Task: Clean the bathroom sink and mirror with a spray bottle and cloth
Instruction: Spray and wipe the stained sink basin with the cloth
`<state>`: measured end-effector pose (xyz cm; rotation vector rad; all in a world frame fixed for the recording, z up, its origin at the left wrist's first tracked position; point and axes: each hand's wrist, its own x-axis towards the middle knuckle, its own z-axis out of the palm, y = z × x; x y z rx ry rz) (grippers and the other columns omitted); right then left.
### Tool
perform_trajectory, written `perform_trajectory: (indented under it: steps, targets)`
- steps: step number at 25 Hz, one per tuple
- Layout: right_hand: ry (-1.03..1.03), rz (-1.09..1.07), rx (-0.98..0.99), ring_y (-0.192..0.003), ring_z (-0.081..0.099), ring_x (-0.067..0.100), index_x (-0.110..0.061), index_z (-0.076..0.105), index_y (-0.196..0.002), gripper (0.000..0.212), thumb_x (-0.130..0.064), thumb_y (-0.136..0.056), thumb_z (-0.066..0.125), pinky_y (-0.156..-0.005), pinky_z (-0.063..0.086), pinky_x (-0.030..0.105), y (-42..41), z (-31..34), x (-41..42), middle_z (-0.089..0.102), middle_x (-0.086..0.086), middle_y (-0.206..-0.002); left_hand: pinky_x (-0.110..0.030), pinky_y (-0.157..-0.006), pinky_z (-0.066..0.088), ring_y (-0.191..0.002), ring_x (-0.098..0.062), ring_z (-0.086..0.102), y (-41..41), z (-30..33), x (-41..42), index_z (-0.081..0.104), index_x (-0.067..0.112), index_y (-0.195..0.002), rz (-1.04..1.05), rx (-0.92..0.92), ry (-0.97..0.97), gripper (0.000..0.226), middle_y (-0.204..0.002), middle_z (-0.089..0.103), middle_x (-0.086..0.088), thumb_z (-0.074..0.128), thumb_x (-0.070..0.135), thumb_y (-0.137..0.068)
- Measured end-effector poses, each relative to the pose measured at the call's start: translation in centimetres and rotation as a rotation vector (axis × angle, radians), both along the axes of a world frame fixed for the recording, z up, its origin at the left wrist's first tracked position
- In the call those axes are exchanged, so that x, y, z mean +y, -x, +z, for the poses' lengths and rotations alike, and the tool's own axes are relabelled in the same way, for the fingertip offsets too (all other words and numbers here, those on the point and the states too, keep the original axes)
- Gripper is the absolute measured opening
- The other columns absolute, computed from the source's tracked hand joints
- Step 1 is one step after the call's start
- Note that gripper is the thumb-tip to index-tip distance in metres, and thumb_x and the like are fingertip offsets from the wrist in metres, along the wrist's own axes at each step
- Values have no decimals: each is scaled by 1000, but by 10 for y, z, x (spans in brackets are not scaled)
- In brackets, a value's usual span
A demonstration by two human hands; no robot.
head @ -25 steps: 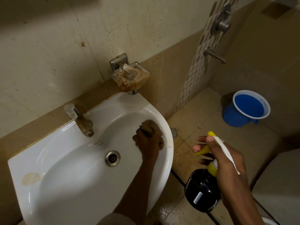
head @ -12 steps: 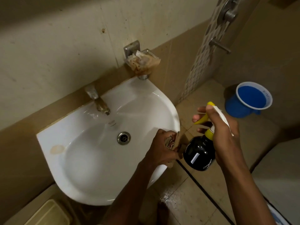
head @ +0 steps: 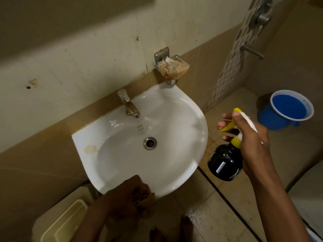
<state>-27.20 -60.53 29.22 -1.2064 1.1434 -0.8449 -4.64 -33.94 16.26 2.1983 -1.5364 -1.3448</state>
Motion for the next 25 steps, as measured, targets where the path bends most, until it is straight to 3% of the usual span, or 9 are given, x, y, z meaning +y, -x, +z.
perform_trajectory:
  steps: [3,6,9,11,13,16,20,23,25]
  targets:
    - [-4,28,5,-73,74,3,-7,76,-111,33,-33,-107,56,-64,59,22,-3,0,3,77,10,-90,-21,-79,54,-97,-7,63,-28,20,26,59,40,-100,140,-39,-56,53,-106,59,20,75,36,-49]
    - [-39,155,50,-75,73,8,-9,78,-106,30,-31,-106,58,-71,57,31,-20,-2,18,78,11,-89,-18,-71,54,-76,-3,64,-42,48,44,71,6,-90,501,45,184,54,-89,66,4,77,33,-43]
    - [-51,308,62,-77,75,10,-13,79,-100,25,-26,-106,58,-69,57,29,-48,-8,45,79,13,-87,-19,-50,49,-57,-8,65,-72,45,43,68,16,-66,939,-119,499,24,-66,68,1,90,20,-59]
    - [-45,406,75,-76,75,7,-14,80,-99,26,-27,-106,58,-65,59,25,-66,-11,65,80,11,-85,-20,-54,44,-72,-31,66,-114,29,29,63,18,-72,1130,-305,575,23,-79,67,-13,85,26,-71]
    - [-45,473,73,-77,75,8,-16,81,-98,28,-28,-106,57,-64,60,24,-75,-15,82,80,8,-85,-21,-67,44,-94,-38,62,-149,10,11,65,20,-89,1155,-403,510,31,-98,63,-22,76,44,-72]
    - [-70,500,50,-78,76,9,-15,81,-97,28,-27,-106,57,-64,60,21,-79,-20,95,80,6,-86,-32,-81,50,-101,-25,56,-164,-17,-3,63,27,-95,1095,-421,353,56,-112,57,-17,62,70,-59]
    - [-65,487,80,-80,77,8,-17,80,-100,28,-30,-107,56,-65,60,23,-72,-28,95,81,5,-85,-36,-84,49,-100,-29,56,-150,-19,8,69,13,-109,966,-405,331,83,-113,55,-18,75,60,-41]
    - [-80,468,100,-78,76,6,-18,80,-100,28,-31,-107,57,-67,59,25,-69,-30,90,80,1,-81,-36,-85,47,-101,-23,46,-100,-15,21,71,12,-110,861,-409,280,74,-111,42,-7,85,45,-46]
    - [-78,467,115,-77,75,5,-17,80,-102,28,-32,-107,57,-69,60,26,-70,-31,90,80,0,-80,-38,-84,51,-98,-26,51,-54,-12,24,73,16,-102,808,-437,243,69,-107,44,-4,74,57,-46]
